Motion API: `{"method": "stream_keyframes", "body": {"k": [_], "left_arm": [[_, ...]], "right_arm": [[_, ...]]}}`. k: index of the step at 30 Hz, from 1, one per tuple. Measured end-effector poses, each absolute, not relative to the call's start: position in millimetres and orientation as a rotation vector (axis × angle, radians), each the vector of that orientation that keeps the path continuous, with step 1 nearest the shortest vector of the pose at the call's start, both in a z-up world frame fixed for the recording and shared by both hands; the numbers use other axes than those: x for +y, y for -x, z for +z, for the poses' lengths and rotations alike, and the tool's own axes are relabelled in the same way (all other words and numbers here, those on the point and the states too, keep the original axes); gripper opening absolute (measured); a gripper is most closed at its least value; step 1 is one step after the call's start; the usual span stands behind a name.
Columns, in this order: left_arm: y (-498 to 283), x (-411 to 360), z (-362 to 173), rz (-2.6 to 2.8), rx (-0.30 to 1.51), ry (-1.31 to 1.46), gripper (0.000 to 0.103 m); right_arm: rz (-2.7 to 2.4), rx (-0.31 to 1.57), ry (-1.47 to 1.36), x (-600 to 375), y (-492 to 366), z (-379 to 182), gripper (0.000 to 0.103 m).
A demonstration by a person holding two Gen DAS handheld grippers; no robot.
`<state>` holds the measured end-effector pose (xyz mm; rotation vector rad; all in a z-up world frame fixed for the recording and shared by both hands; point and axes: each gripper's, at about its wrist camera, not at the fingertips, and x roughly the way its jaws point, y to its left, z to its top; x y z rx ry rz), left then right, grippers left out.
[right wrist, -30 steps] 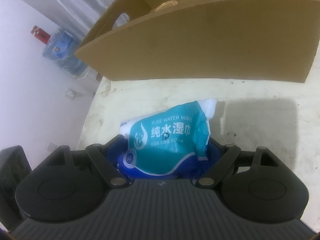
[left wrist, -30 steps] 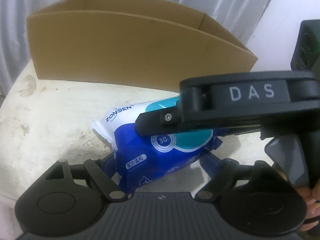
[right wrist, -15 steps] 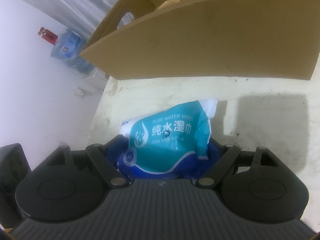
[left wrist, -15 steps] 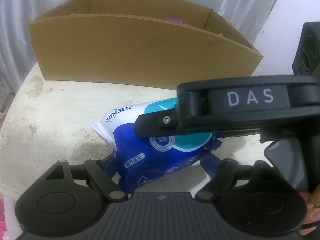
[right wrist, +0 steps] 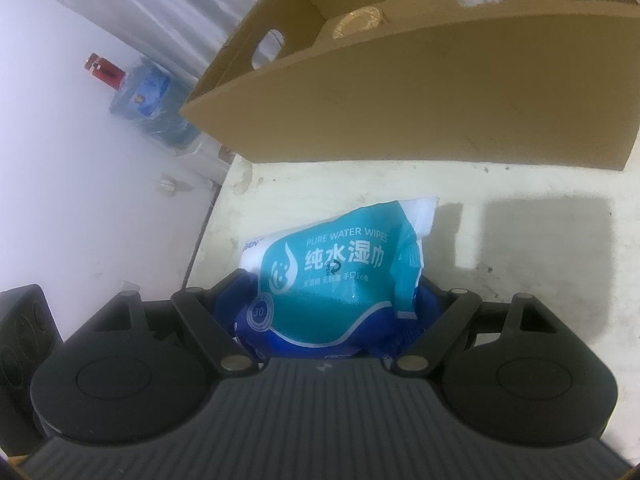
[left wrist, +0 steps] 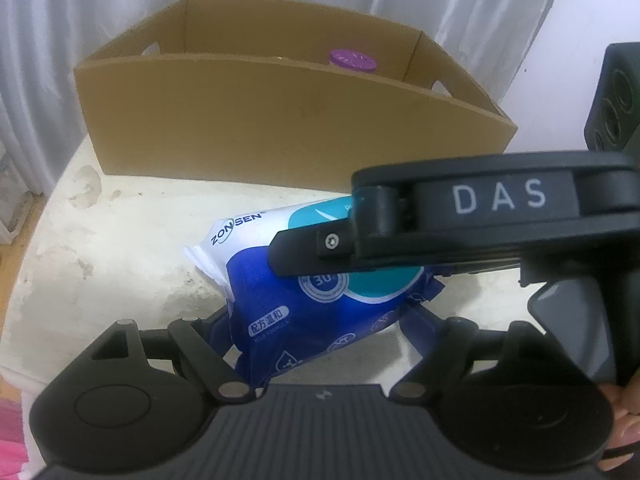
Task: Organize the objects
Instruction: 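Lift the wet-wipes pack up with the right gripper, then carry the wet-wipes pack over the cardboard box and lower it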
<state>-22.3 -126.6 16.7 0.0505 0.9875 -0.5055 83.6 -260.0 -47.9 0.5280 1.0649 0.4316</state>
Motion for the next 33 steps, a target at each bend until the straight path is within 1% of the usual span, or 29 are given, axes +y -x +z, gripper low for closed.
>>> {"method": "stream_keyframes", "body": {"k": [13, 14, 15, 23, 33], "left_arm": [[43, -119, 42, -0.483, 0.921, -0.037, 0.085], [41, -117, 37, -0.481, 0.916, -0.035, 0.085], [23, -107, 39, -0.478, 0.912, -0.032, 0.085], [21, -90, 61, -0.464, 0.852, -0.016, 0.085], [8, -81, 107, -0.439, 0.751, -0.036, 0.085]], "right_arm": [[0.466, 1.012, -0.505, -251, -79, -21, 0.083], [0.469, 1.008, -0.503, -250, -78, -19, 0.083], [0.471, 1.002, -0.501, -249, -78, -16, 0.083], [0.498, 0.943, -0.469, -234, -75, 7, 0.083], [0.538, 0.837, -0.449, -224, -91, 47, 0.083]]}}
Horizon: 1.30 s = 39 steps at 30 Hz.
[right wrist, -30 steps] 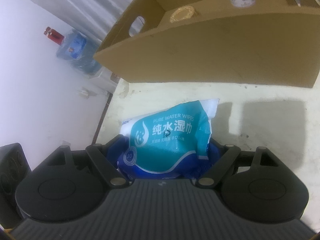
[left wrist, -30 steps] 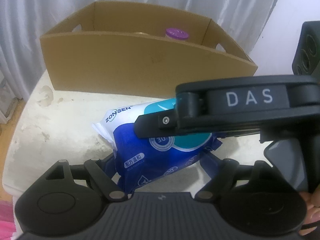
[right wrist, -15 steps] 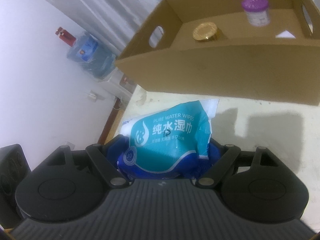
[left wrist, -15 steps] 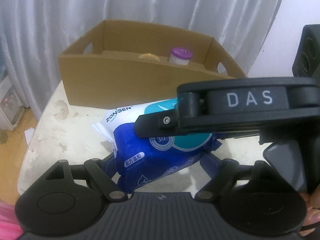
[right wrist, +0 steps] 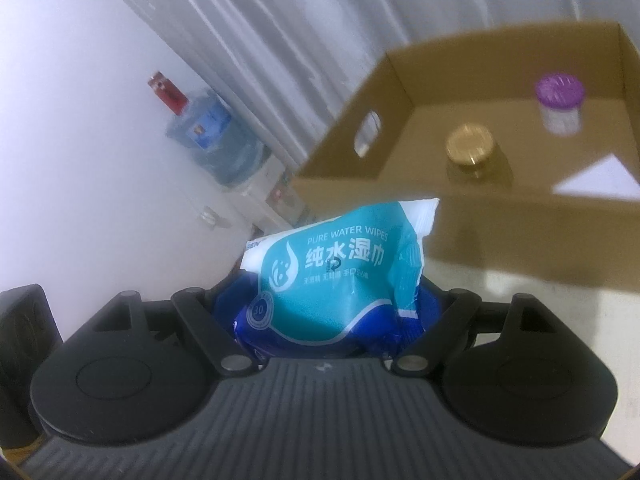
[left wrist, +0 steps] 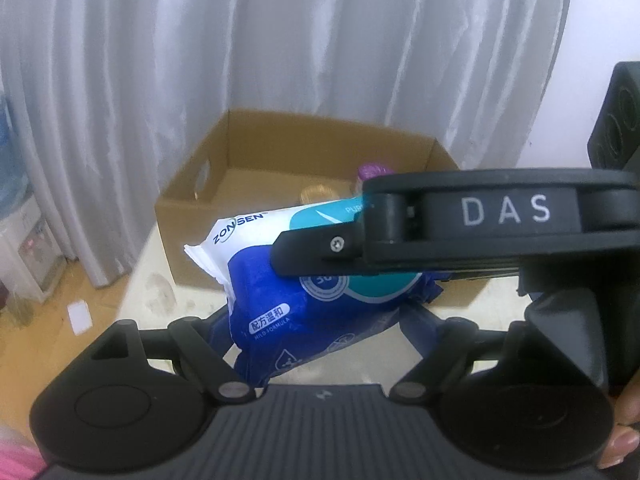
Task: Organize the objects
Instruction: 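Carry the wet-wipes pack over the cardboard box and lower it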
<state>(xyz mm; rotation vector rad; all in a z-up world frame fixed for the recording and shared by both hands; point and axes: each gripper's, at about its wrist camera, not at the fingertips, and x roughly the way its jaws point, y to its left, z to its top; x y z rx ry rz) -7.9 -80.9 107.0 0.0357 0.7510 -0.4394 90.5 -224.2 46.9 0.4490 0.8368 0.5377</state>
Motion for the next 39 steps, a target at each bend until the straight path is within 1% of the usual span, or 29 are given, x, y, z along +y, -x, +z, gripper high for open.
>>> {"method": "stream_keyframes", "body": {"k": [8, 14, 19, 25, 30, 34, 39], "left_arm": [[-25, -94, 139, -0.424, 0.695, -0.056, 0.085], [-76, -115, 144, -0.424, 0.712, -0.082, 0.085], [-136, -135, 144, -0.416, 0.761, -0.104, 0.085], [-208, -156, 127, -0.398, 0.859, -0.134, 0.085], [-250, -167, 103, -0.382, 0.950, -0.162, 0.085], [-272, -173, 83, -0.363, 1.016, -0.183, 0.083], [-286, -177, 63, -0.350, 1.095, -0.214, 0.083]], "right_arm": [[0.570, 0.767, -0.431, -228, -132, 80, 0.083], [0.570, 0.769, -0.445, -241, -184, 87, 0.083], [0.575, 0.810, -0.457, -253, -247, 84, 0.083], [0.601, 0.895, -0.483, -268, -329, 66, 0.083], [0.610, 0.995, -0.528, -275, -385, 31, 0.083], [0.625, 1.048, -0.516, -274, -413, 8, 0.083], [0.643, 1.093, -0.507, -269, -431, -20, 0.082]]}}
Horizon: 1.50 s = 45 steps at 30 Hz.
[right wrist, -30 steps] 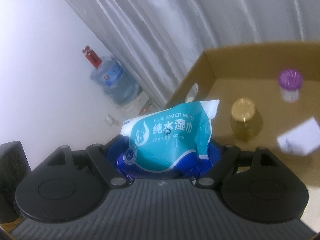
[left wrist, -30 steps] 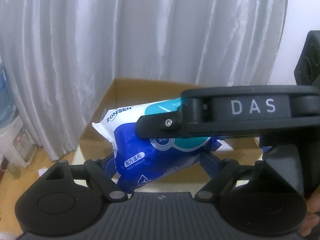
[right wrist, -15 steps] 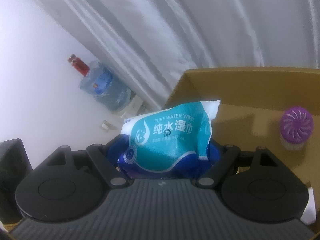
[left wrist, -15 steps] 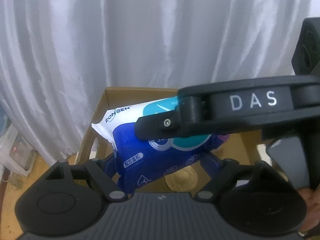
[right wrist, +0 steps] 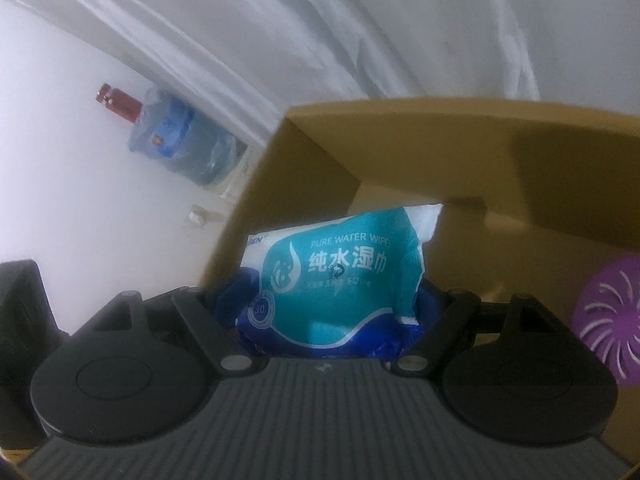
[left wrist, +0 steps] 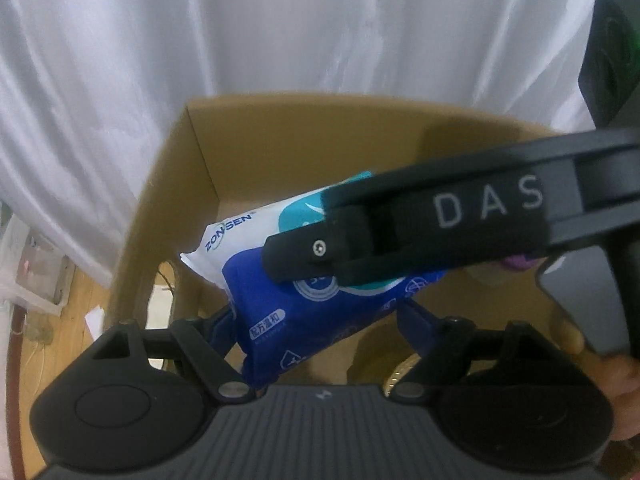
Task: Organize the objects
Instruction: 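Carry the wet-wipes pack over the cardboard box and lower it, then open the right gripper to drop the pack and withdraw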
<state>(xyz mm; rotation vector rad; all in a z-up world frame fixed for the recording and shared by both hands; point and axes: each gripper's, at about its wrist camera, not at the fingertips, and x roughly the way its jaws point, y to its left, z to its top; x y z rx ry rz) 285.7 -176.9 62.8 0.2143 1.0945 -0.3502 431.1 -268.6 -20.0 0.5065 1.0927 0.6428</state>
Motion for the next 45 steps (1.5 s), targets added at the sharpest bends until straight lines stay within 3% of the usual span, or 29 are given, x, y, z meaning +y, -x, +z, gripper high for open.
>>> {"method": "stream_keyframes", "body": {"k": [10, 24, 30, 32, 37, 45], "left_arm": [[-298, -167, 39, -0.326, 1.222, -0.175, 0.086], [-229, -179, 115, -0.393, 0.983, -0.174, 0.087], [-199, -157, 160, -0.447, 0.823, -0.103, 0.093], [-178, -144, 172, -0.458, 0.764, -0.081, 0.094], [-120, -122, 191, -0.433, 0.612, -0.040, 0.102], [-49, -110, 203, -0.250, 0.506, -0.076, 0.103]], "right_arm": [[0.636, 1.195, -0.515, -255, -444, -72, 0.083], [0.544, 1.007, -0.455, -264, -403, -10, 0.091], [0.543, 0.863, -0.469, -276, -350, 38, 0.095], [0.547, 0.797, -0.474, -281, -327, 54, 0.101], [0.494, 0.661, -0.447, -297, -250, 87, 0.102], [0.309, 0.528, -0.375, -305, -138, 105, 0.102]]}}
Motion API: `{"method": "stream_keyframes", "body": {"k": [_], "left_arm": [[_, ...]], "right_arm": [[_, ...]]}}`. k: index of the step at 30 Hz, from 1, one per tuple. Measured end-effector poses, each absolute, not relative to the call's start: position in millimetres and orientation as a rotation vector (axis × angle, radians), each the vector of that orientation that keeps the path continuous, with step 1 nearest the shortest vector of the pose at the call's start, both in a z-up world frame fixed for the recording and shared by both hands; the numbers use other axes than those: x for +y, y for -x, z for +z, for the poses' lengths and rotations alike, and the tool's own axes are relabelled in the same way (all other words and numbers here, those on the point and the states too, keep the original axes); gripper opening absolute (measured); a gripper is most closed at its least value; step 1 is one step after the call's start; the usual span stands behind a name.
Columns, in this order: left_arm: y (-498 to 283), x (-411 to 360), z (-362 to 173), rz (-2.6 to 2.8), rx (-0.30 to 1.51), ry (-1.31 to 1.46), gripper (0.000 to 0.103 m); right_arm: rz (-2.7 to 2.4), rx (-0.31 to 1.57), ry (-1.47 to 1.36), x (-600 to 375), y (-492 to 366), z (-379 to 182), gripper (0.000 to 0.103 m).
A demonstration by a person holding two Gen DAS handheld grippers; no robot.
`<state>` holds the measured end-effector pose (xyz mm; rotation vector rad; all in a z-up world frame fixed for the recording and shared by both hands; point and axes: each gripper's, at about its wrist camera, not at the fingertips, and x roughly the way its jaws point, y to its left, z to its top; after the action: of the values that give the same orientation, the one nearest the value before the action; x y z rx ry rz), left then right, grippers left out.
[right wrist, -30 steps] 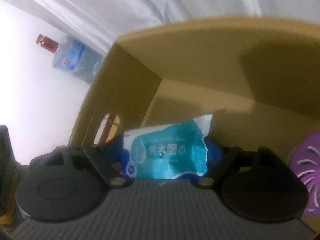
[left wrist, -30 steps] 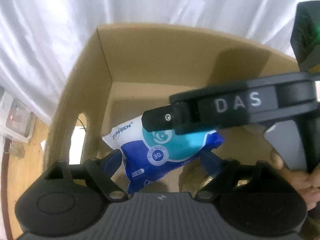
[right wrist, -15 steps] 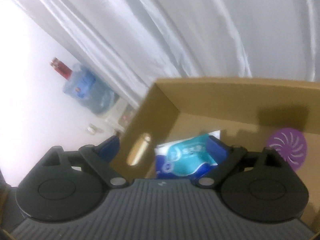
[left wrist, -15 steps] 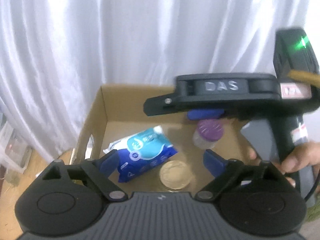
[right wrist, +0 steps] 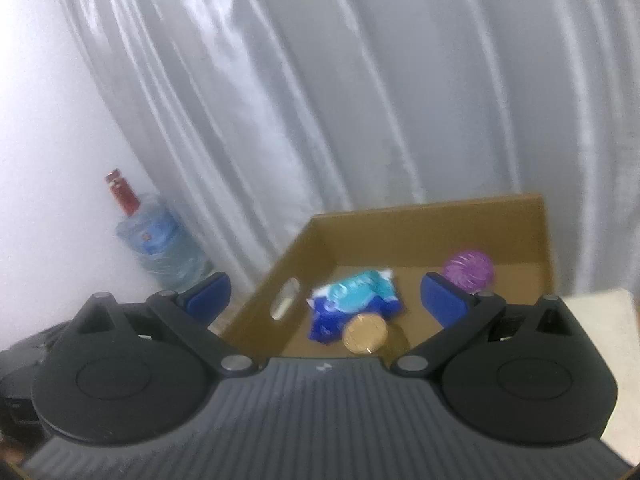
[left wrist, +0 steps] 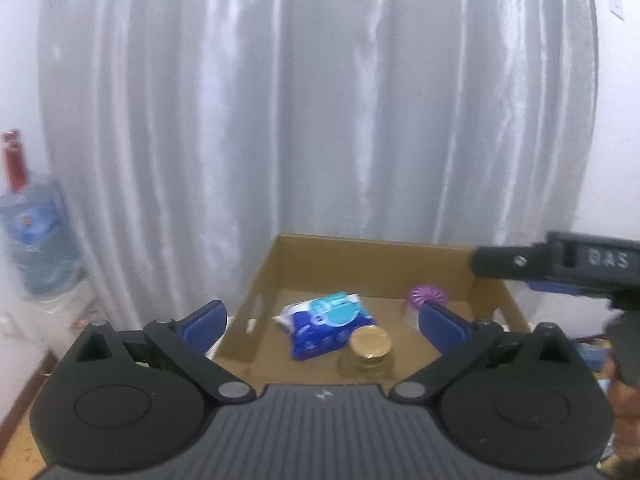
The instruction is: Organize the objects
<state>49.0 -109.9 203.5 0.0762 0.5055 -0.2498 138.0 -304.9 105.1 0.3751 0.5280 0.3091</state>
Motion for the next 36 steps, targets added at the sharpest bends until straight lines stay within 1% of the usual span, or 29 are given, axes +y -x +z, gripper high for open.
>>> {"method": "stream_keyframes", "body": {"k": [6, 10, 17, 20, 23, 32, 36], "left_arm": [[-19, -118, 195, -0.179, 0.444, -0.105, 0.103], [-22, -132, 182, -0.241, 0.464, -0.171, 0.103], [-34, -140, 162, -0.274, 0.456, -0.152, 0.103], [-33, -136, 165, -0.278, 0.455, -0.150, 0.103], [-37, -134, 164, -0.286, 0.480, -0.150, 0.103], [-67, -131, 144, -0.354, 0.622, -0.128, 0.103], [-88, -129, 137, -0.380, 0.691, -0.098, 0.103]], "right_arm": [[0.177, 0.513, -0.323, -300, -81, 105, 0.102], [0.075, 0.467, -0.256, -294, -53, 109, 0.102], [-0.078, 0.431, -0.110, -280, -29, 110, 0.102], [-0.140, 0.426, -0.039, -276, -27, 106, 0.102], [-0.188, 0.436, -0.004, -271, -30, 101, 0.102], [-0.170, 0.510, -0.022, -265, -34, 89, 0.102], [-0.136, 0.558, -0.068, -264, -52, 80, 0.102]]}}
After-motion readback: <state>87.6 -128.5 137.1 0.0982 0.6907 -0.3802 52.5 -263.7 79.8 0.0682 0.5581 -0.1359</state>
